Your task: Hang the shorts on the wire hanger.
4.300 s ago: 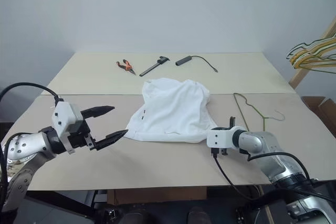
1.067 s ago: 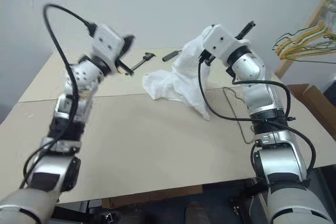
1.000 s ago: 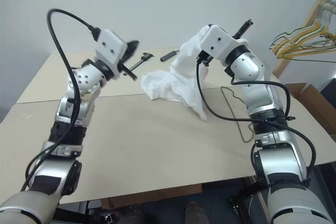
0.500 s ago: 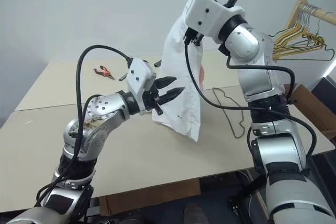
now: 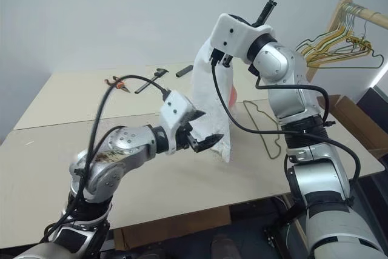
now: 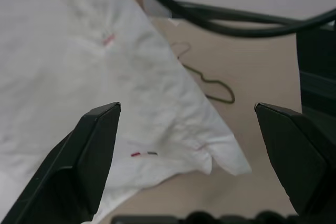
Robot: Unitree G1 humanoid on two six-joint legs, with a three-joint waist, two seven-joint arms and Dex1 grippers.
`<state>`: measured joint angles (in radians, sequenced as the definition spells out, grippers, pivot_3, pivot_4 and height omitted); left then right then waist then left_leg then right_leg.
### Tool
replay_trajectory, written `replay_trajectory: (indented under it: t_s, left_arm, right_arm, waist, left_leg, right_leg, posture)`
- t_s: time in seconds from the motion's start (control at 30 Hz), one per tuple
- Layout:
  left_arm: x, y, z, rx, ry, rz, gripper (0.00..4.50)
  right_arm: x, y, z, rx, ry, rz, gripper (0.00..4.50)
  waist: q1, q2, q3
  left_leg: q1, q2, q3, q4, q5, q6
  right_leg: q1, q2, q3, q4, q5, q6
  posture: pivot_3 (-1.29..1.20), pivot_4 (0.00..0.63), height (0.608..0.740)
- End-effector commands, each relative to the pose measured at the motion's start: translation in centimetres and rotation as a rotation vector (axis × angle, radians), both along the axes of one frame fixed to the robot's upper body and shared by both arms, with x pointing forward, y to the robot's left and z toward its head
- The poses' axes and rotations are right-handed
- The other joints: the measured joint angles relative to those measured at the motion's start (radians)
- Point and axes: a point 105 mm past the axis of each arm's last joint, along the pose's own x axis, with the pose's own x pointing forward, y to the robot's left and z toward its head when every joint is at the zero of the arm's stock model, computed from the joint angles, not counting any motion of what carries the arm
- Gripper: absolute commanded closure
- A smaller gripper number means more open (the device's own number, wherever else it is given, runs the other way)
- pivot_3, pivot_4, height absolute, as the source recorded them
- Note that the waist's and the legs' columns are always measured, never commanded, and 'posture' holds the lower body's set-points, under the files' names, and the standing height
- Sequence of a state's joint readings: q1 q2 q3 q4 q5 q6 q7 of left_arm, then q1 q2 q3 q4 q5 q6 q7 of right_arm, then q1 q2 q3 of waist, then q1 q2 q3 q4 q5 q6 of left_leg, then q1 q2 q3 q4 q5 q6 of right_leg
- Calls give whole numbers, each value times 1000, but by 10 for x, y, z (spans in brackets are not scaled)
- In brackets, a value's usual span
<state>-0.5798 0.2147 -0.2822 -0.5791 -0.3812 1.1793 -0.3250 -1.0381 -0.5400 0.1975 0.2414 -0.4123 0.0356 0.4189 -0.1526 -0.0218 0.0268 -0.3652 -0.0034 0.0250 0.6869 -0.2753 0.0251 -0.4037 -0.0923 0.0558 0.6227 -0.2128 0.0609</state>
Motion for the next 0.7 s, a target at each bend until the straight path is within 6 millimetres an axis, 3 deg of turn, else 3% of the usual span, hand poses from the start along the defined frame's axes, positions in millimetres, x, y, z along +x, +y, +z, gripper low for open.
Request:
replay_trajectory:
  t_s: [0.03, 0.23, 0.5, 0.7]
  left_arm:
    - [16, -4, -7, 29, 31, 127, 76]
    - [23, -21, -21, 21, 139, 183, 76]
    - [6, -39, -11, -107, 211, 56, 76]
    - [12, -40, -31, -53, 264, 96, 76]
  right_arm:
    - [-9, 8, 20, 7, -60, 18, 4500]
    - [-12, 14, 22, 13, -67, 26, 4500]
    - [-13, 17, 22, 9, -70, 30, 4500]
    - [-15, 20, 23, 8, -71, 47, 4500]
  waist:
    - [1, 0, 0]
    - [0, 0, 0]
    - [-2, 0, 0]
    - [-1, 0, 0]
  left_leg:
    - [0, 0, 0, 0, 0, 0]
    - [0, 0, 0, 0, 0, 0]
    - [-1, 0, 0, 0, 0, 0]
    - [-1, 0, 0, 0, 0, 0]
  right_leg:
    - [0, 0, 0, 0, 0, 0]
    - [0, 0, 0, -1, 0, 0]
    - [-1, 0, 0, -1, 0, 0]
    - [-1, 0, 0, -2, 0, 0]
  posture:
    - [-115, 0, 740]
    - [-124, 0, 740]
    - [-123, 0, 740]
    - [-118, 0, 740]
